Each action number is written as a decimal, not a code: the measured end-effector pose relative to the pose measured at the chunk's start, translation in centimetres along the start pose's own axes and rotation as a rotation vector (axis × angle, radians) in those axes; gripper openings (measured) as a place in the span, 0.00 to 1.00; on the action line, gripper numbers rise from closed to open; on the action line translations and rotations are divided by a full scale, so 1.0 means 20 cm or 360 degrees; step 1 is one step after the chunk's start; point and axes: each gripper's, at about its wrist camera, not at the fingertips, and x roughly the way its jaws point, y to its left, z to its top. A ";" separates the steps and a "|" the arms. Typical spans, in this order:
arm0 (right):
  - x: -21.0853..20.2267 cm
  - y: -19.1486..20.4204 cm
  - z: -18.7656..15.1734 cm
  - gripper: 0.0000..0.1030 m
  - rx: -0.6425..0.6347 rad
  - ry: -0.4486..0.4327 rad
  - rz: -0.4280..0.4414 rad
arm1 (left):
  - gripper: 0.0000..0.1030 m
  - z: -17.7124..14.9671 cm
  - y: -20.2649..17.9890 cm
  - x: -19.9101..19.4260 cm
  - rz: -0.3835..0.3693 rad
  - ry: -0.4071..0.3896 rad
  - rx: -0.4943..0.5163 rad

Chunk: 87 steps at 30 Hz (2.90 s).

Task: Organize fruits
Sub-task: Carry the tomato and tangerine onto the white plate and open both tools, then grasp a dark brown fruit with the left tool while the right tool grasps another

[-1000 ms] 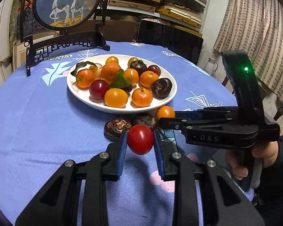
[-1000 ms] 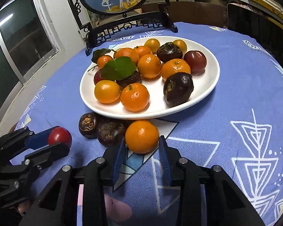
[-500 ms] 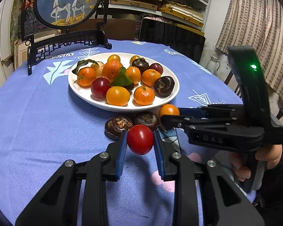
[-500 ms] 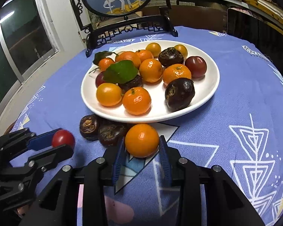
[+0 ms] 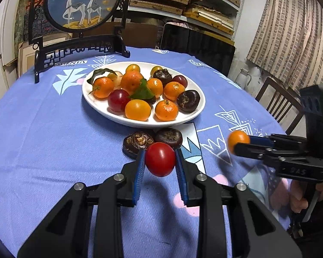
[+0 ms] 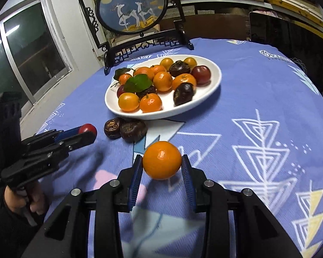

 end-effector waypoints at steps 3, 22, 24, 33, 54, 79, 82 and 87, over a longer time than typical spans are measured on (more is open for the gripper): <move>-0.05 -0.05 -0.01 0.36 0.0027 -0.0022 -0.0018 | 0.26 0.02 0.00 -0.02 0.0007 -0.0002 0.0011; 0.32 -0.10 0.70 0.36 0.0067 -0.0042 0.0006 | 0.27 0.61 0.13 0.41 0.0134 0.0085 0.0102; 0.37 -0.12 0.73 0.51 0.0086 -0.0050 -0.0012 | 0.42 0.61 0.14 0.43 0.0139 0.0073 0.0099; 0.18 -0.16 0.50 0.53 0.0123 -0.0104 0.0053 | 0.66 0.39 0.10 0.20 0.0171 0.0057 0.0239; 0.02 -0.13 0.11 0.53 0.0164 -0.0045 0.0104 | 0.53 0.14 0.03 0.29 0.0128 0.0299 0.0366; 0.24 0.21 0.15 0.53 -0.0212 0.0153 -0.0001 | 0.40 0.15 0.16 -0.06 -0.0041 0.0088 0.0202; 0.35 0.29 0.18 0.53 -0.0286 0.0195 -0.0081 | 0.40 0.14 0.17 -0.12 -0.0004 0.0071 0.0208; 0.44 0.30 0.20 0.40 -0.0242 0.0235 -0.0161 | 0.40 0.11 0.19 -0.13 0.0032 0.0086 0.0174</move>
